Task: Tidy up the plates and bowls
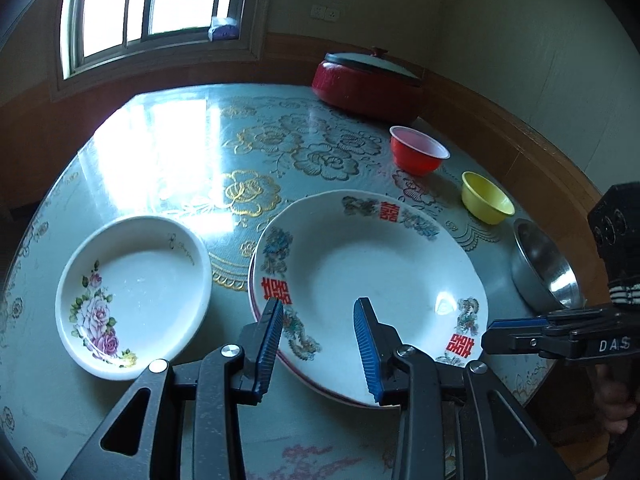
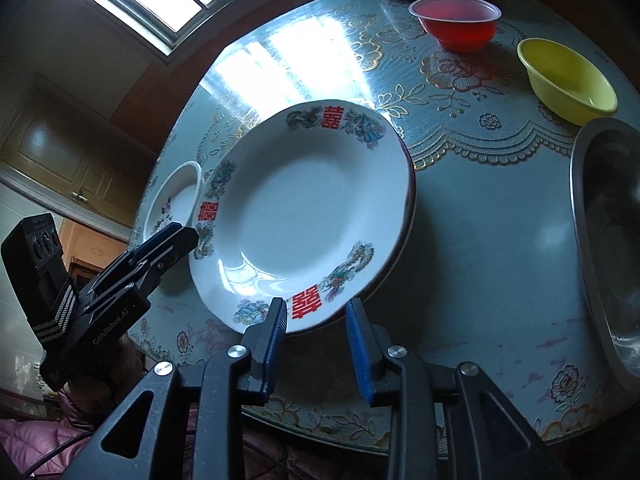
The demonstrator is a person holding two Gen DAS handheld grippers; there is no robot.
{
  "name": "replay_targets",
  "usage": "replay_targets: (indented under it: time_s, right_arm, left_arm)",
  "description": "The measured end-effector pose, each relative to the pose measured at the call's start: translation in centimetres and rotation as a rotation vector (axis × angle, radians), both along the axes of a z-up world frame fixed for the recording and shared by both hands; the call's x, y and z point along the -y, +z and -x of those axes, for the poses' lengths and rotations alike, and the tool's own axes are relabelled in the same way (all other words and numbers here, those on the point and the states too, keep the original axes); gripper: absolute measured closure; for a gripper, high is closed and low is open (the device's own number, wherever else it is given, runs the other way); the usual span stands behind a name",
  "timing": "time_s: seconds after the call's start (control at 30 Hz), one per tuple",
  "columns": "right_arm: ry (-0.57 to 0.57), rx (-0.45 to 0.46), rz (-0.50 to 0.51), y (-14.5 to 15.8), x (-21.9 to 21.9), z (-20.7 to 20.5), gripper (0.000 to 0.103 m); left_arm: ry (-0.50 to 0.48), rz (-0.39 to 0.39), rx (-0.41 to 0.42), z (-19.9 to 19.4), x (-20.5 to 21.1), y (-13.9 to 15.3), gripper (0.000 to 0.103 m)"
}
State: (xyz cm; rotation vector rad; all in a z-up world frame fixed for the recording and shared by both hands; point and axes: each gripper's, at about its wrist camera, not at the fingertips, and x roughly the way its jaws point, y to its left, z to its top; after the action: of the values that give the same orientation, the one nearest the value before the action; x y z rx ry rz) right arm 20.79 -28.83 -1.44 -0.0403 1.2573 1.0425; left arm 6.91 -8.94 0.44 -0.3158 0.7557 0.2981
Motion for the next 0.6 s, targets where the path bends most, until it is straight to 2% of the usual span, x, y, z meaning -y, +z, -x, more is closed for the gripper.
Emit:
replay_targets:
  time_s: [0.13,0.4,0.53,0.57,0.6]
  right_arm:
    - [0.004,0.014,-0.008,0.4,-0.1,-0.1,0.072]
    - [-0.005,0.001,-0.025,-0.3,-1.2,-0.7,0.072]
    - [-0.029,0.065,-0.009,0.0,-1.8,-0.9,0.072]
    - [-0.1,0.156,0.017,0.5,-1.6,-1.6,0.072]
    - [-0.1,0.156,0.017,0.5,-1.6,-1.6,0.072]
  left_arm:
    - [-0.01,-0.001,0.001,-0.2,0.4,0.1,0.067]
    - [0.072,0.023,-0.046,-0.1,-0.7,-0.8,0.067]
    - [0.153,0.043,-0.072,0.5,-2.1,-1.5,0.067]
    - [0.16,0.048,-0.077,0.7,-2.3,-1.6,0.067]
    - [0.161,0.053,-0.076,0.8,-2.4,-1.7,0.067]
